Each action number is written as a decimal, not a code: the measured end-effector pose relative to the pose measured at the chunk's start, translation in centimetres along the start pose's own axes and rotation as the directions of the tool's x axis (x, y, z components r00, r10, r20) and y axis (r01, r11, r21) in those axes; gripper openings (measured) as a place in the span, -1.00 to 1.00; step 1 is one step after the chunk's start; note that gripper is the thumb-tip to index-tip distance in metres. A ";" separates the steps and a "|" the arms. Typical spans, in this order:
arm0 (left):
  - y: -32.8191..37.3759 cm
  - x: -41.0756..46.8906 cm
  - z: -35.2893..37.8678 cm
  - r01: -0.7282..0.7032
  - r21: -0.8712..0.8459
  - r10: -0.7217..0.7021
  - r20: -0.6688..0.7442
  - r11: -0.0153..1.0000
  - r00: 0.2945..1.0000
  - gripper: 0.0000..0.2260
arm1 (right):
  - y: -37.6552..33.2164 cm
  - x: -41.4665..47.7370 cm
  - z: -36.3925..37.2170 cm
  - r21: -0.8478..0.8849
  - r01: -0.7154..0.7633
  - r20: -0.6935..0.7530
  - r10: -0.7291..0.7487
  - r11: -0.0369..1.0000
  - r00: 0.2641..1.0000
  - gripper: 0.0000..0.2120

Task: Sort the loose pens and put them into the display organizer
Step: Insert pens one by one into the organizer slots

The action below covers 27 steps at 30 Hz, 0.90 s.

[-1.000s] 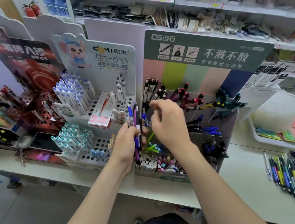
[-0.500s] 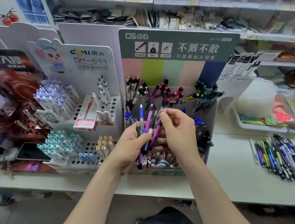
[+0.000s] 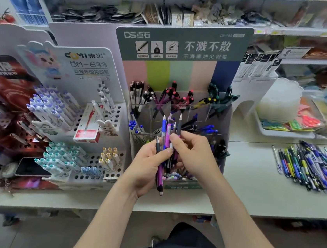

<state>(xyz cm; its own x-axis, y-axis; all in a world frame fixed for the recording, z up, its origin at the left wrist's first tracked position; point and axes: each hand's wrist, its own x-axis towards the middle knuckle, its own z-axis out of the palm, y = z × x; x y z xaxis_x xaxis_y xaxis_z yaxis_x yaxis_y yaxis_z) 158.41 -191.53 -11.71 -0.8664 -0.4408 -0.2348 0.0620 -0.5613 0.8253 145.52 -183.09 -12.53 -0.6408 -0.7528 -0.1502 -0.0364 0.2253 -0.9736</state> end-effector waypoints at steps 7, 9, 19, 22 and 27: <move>-0.9 1.7 0.6 0.042 0.040 -0.037 -0.133 0.998 0.990 -0.80 | -2.1 0.1 -2.3 -0.006 0.235 -0.437 -0.214 0.972 0.874 -0.75; -1.0 2.2 1.3 0.042 0.078 -0.030 -0.142 0.996 0.989 -0.81 | -2.4 0.2 -3.2 -0.066 0.257 -0.283 -0.265 0.964 0.922 -0.79; -0.3 4.6 4.4 -0.043 0.031 0.049 -0.224 0.999 0.973 -0.76 | -2.3 1.6 -5.8 -0.176 0.270 -0.178 -0.301 0.947 0.937 -0.91; -0.6 5.4 5.3 -0.194 -0.003 0.181 -0.348 0.981 0.920 -0.82 | -1.8 1.7 -6.2 -0.143 0.276 -0.151 -0.296 0.951 0.943 -0.87; -1.1 6.4 6.3 -0.338 -0.097 0.262 -0.448 0.936 0.855 -0.86 | -0.4 1.1 -5.2 -0.208 0.332 0.018 -0.335 0.920 0.942 -0.89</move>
<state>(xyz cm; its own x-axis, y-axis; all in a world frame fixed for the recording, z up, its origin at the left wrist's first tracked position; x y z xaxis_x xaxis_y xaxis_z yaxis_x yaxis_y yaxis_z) 149.71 -189.35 -10.88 -0.5022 -0.8377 -0.2148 0.3986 -0.4446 0.8021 140.84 -180.73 -11.41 -0.5780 -0.7955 0.1820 -0.4052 0.0862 -0.9101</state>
